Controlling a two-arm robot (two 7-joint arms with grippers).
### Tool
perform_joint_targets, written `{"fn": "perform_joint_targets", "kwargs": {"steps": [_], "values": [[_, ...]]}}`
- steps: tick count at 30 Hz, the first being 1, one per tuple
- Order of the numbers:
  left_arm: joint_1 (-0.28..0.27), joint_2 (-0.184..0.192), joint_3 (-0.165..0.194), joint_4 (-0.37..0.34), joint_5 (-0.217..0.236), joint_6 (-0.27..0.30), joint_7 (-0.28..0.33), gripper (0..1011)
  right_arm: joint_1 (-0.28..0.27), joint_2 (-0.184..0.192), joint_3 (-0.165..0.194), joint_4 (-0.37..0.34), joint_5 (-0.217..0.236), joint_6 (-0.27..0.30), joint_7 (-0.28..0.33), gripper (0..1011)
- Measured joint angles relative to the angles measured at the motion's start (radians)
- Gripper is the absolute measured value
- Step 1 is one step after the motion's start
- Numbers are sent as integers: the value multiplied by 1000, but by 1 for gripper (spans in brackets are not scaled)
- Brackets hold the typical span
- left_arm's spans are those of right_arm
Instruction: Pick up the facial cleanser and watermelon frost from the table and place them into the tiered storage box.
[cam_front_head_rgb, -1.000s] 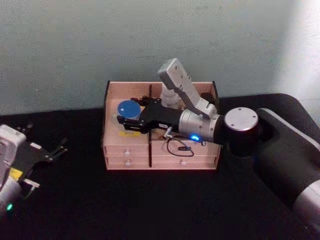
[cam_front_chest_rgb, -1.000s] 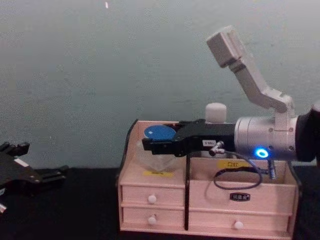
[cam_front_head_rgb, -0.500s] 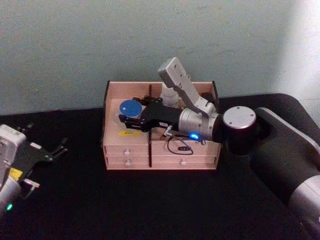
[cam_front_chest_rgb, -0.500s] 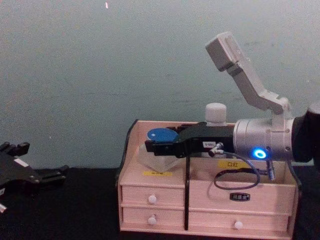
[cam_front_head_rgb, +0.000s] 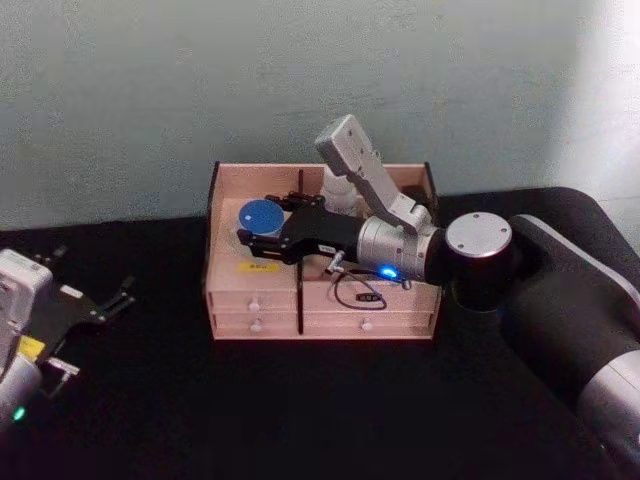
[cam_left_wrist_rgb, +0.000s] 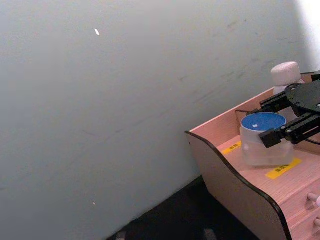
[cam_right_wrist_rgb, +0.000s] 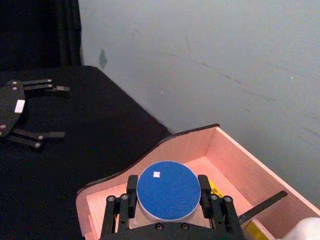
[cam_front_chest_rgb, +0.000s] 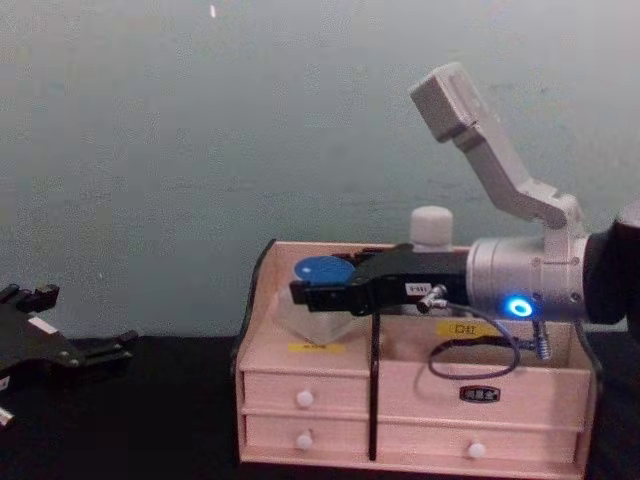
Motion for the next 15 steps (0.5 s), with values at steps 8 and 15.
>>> {"fn": "perform_joint_targets", "kwargs": {"steps": [8,15], "values": [[0,0,0,0,0,0,0,1001,0,1,-1,-1,1,0,0,894],[0,0,0,0,0,0,0,1001,-1,1,-1,-2,1,1,0,1004]]}}
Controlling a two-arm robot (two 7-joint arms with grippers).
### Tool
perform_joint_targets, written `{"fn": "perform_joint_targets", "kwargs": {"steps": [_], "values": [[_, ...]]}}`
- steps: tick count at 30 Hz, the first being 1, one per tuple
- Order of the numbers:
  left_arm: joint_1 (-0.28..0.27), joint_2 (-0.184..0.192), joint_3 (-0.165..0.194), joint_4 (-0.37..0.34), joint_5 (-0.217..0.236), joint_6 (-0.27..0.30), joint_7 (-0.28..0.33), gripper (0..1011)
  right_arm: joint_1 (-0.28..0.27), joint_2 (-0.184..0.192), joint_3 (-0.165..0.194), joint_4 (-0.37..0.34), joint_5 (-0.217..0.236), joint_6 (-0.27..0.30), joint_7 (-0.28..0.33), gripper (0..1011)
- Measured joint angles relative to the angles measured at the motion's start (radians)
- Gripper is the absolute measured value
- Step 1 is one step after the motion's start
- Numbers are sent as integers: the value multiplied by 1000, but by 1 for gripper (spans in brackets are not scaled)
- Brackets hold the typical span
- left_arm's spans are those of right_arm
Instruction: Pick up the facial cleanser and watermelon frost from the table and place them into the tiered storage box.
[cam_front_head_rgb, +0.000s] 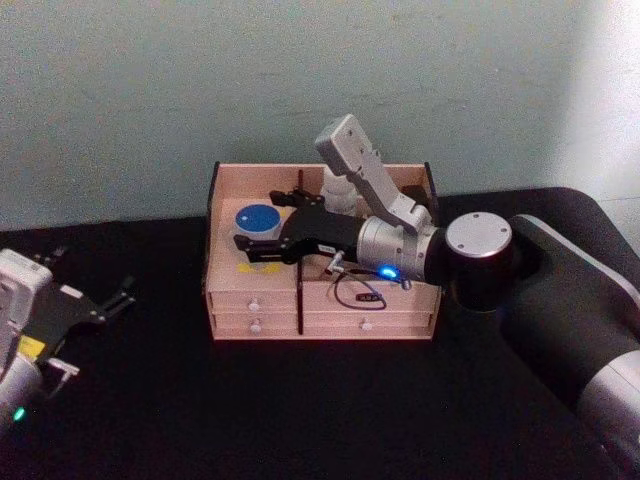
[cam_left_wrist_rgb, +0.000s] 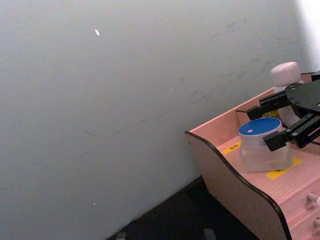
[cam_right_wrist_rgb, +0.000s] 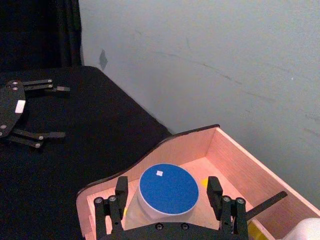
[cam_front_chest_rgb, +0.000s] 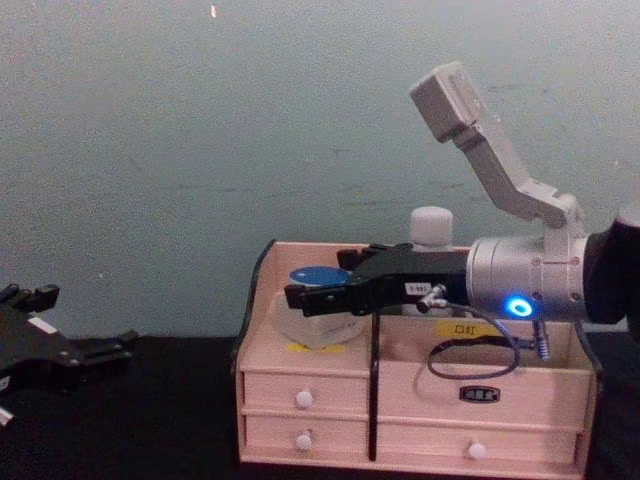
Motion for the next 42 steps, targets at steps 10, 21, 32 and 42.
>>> {"fn": "perform_joint_targets", "kwargs": {"steps": [10,21,32,42], "values": [[0,0,0,0,0,0,0,1001,-49,33,16,-105,2,-6,-4,1004],[0,0,0,0,0,0,0,1001,-221,193,54,-444,79,55,40,1004],[0,0,0,0,0,0,0,1001,-417,413,96,-699,154,81,82,1004],[0,0,0,0,0,0,0,1001,-549,532,224,-804,154,153,-128,1004]]}}
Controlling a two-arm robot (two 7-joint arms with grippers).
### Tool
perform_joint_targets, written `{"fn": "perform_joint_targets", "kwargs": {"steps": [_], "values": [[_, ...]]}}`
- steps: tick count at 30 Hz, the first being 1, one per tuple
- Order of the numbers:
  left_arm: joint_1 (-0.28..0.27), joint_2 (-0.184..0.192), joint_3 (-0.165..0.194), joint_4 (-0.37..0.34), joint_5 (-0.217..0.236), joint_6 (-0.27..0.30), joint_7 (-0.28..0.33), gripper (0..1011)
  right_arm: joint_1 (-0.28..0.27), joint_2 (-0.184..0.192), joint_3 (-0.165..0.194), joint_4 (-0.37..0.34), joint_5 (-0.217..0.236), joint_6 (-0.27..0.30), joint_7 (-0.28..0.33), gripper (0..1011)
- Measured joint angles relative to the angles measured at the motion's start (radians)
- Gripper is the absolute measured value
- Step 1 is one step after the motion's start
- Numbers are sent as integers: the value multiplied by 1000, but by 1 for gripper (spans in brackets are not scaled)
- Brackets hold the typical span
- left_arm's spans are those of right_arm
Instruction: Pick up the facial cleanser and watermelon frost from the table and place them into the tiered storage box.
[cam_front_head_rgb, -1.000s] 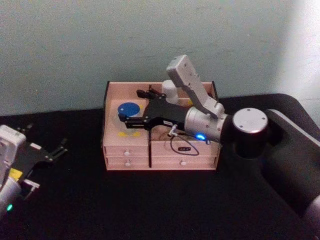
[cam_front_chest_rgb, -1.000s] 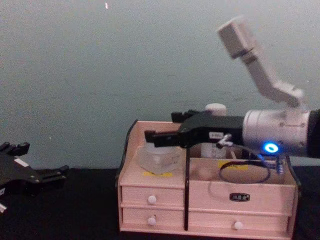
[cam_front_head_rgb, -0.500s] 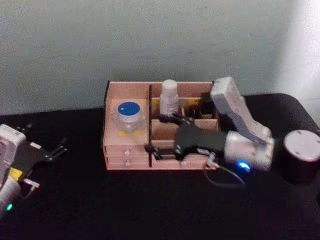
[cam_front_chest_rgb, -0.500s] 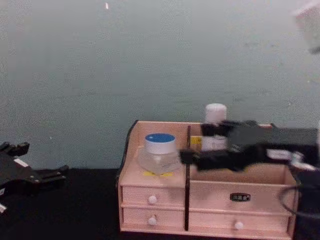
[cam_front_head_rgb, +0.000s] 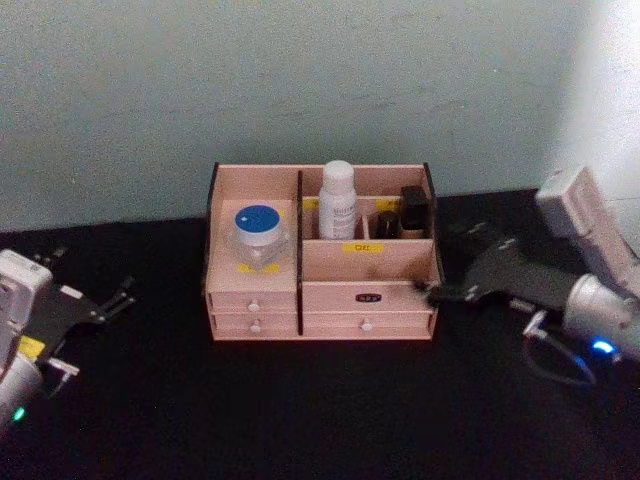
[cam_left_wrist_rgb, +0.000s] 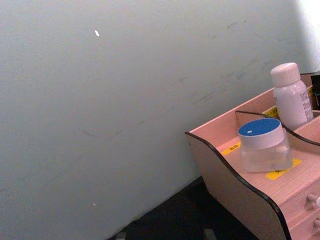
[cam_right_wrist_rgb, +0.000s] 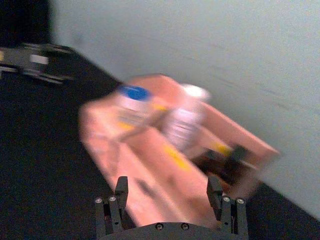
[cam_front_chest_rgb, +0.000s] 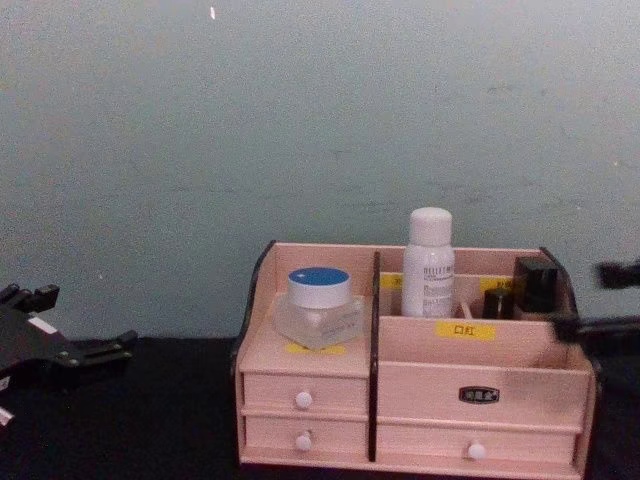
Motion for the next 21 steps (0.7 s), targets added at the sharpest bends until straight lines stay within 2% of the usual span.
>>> {"fn": "perform_joint_targets", "kwargs": {"steps": [1,2,4,5,10,11,15,18,20,21], "values": [[0,0,0,0,0,0,0,1002,-6,0,13,-1,-8,7,-27,1004],[0,0,0,0,0,0,0,1001,-18,-3,40,-1,-25,19,-89,1004],[0,0,0,0,0,0,0,1001,-25,-11,61,1,-46,29,-147,1004],[0,0,0,0,0,0,0,1001,-31,-25,82,9,-69,41,-214,1004],[0,0,0,0,0,0,0,1001,-30,-88,124,48,-123,82,-375,1004],[0,0,0,0,0,0,0,1001,-27,-104,126,60,-140,90,-407,1004],[0,0,0,0,0,0,0,1001,-17,-133,117,90,-177,103,-451,1004],[0,0,0,0,0,0,0,1001,-8,-155,96,122,-218,103,-476,1004],[0,0,0,0,0,0,0,1001,2,-176,67,155,-268,95,-502,1004],[0,0,0,0,0,0,0,1001,2,-176,67,155,-268,95,-502,1004]]}}
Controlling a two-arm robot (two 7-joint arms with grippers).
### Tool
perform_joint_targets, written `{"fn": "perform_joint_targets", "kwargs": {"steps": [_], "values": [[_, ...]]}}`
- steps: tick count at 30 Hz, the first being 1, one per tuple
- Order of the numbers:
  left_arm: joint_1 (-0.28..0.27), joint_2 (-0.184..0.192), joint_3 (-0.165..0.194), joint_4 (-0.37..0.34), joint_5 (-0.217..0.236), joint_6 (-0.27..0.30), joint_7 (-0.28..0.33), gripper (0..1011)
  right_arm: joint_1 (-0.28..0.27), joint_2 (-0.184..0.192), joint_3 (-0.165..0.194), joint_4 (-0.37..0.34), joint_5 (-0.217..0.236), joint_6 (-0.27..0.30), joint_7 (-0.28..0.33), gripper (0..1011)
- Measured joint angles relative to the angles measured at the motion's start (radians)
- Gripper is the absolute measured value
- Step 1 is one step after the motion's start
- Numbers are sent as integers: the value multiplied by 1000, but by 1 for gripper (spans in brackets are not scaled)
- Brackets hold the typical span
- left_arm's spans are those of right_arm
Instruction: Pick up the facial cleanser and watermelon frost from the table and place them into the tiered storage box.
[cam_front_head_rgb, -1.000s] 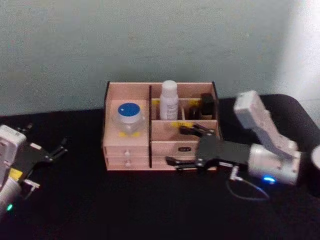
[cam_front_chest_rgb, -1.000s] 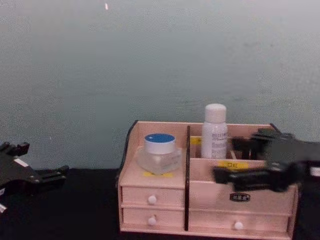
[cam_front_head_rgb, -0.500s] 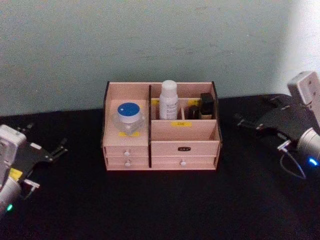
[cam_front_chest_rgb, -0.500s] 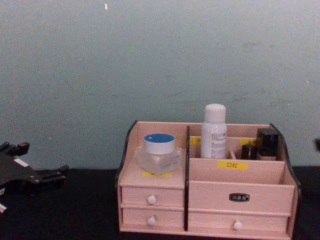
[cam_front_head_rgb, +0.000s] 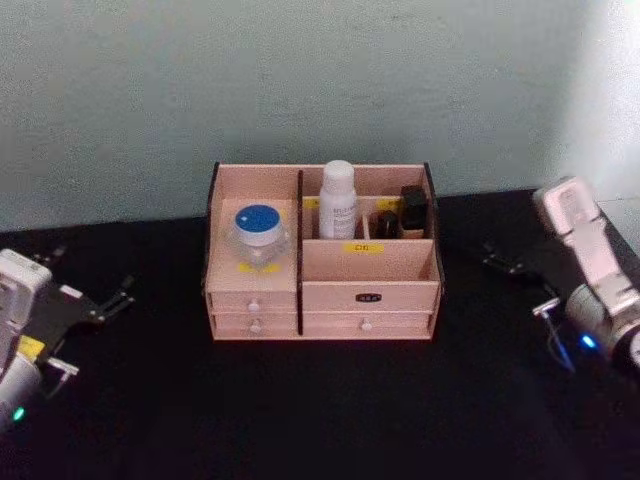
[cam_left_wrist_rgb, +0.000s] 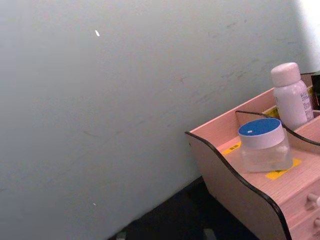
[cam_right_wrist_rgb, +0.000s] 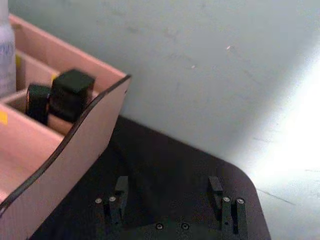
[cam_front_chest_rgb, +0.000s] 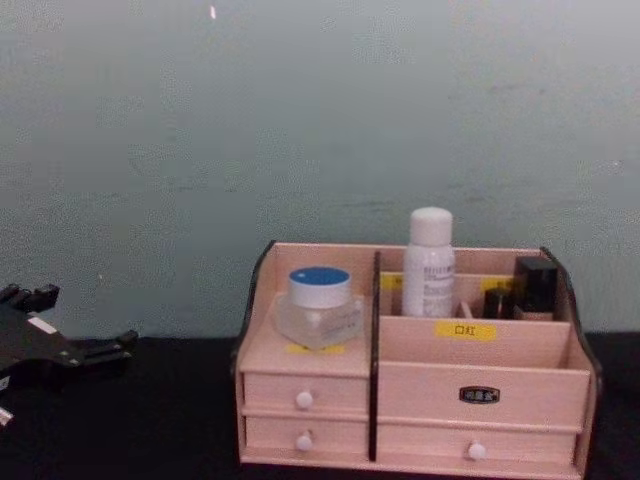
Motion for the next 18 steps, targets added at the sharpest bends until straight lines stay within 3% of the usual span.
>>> {"fn": "perform_joint_targets", "kwargs": {"steps": [6,18], "values": [[0,0,0,0,0,0,0,1001,21,-42,-28,75,-59,-25,-26,1004],[0,0,0,0,0,0,0,1001,20,-38,-27,70,-56,-27,-23,1004]]}}
